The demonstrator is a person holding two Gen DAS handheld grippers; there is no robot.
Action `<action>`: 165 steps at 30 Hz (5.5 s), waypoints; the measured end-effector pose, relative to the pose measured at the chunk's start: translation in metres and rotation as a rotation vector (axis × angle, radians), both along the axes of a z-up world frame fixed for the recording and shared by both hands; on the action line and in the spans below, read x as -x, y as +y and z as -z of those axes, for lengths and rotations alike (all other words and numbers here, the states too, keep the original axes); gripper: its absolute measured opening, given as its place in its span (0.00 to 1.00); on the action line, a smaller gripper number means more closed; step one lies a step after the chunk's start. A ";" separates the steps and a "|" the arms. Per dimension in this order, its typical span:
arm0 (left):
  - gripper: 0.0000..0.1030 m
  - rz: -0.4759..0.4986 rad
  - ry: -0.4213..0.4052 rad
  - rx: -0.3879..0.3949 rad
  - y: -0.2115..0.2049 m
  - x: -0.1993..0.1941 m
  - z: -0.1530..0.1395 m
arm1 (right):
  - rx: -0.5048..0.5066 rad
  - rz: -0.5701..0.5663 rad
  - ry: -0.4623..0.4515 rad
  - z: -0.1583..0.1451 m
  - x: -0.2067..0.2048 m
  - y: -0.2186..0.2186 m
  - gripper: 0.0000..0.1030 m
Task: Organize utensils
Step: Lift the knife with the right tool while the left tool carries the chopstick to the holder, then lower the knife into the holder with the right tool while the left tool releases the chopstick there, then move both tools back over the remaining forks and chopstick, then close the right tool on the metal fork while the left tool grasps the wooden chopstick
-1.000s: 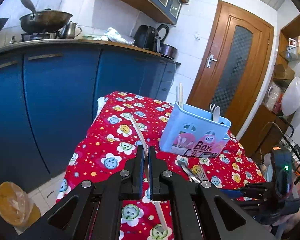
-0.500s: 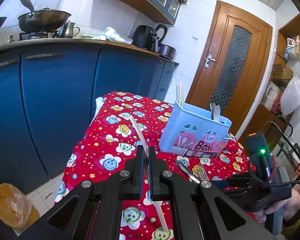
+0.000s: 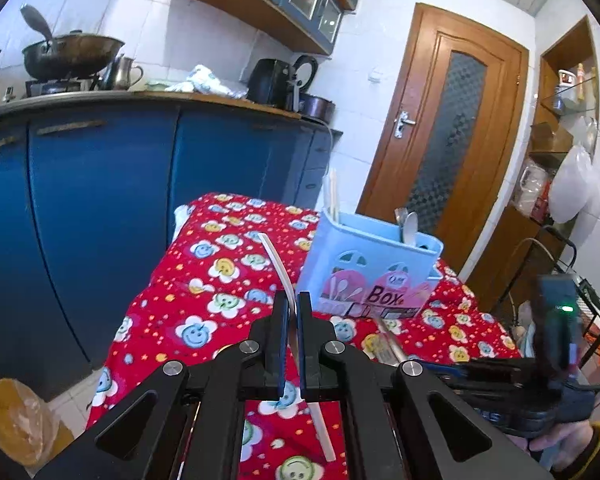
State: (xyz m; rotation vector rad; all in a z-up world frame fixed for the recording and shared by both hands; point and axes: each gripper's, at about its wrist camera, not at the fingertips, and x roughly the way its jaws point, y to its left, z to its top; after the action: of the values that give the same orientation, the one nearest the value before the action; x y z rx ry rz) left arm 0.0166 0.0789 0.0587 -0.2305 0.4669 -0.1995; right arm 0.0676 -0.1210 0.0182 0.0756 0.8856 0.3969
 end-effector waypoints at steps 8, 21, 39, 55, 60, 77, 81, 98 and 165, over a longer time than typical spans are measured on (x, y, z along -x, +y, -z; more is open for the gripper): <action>0.03 0.016 -0.054 -0.005 -0.018 0.000 -0.017 | -0.128 0.100 -0.201 -0.029 0.043 -0.031 0.17; 0.03 0.008 -0.160 -0.062 -0.047 -0.031 -0.055 | -0.231 0.173 -0.373 -0.053 0.042 -0.060 0.17; 0.03 -0.088 -0.313 -0.111 -0.076 -0.113 -0.097 | -0.238 0.230 -0.509 -0.077 -0.016 -0.086 0.17; 0.03 -0.104 -0.268 -0.162 -0.082 -0.154 -0.050 | -0.180 0.329 -0.606 -0.078 -0.095 -0.099 0.17; 0.03 -0.086 -0.256 -0.168 -0.085 -0.158 -0.040 | -0.152 0.343 -0.619 -0.065 -0.115 -0.094 0.17; 0.04 -0.018 -0.157 -0.186 -0.098 -0.169 -0.021 | -0.052 0.341 -0.597 -0.040 -0.118 -0.085 0.18; 0.14 -0.006 -0.130 -0.191 -0.102 -0.167 -0.021 | -0.018 0.328 -0.555 -0.037 -0.112 -0.082 0.19; 0.34 0.008 -0.121 -0.183 -0.096 -0.105 -0.043 | -0.010 0.308 -0.530 -0.065 -0.055 -0.072 0.44; 0.35 0.166 0.460 -0.315 -0.116 -0.050 0.072 | -0.062 0.403 -0.191 0.009 0.070 -0.121 0.68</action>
State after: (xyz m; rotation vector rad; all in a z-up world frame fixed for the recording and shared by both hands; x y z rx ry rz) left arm 0.0667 -0.0372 -0.0129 0.0765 0.9668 -0.2328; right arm -0.0028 -0.2424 0.0091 0.2646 0.6489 0.0533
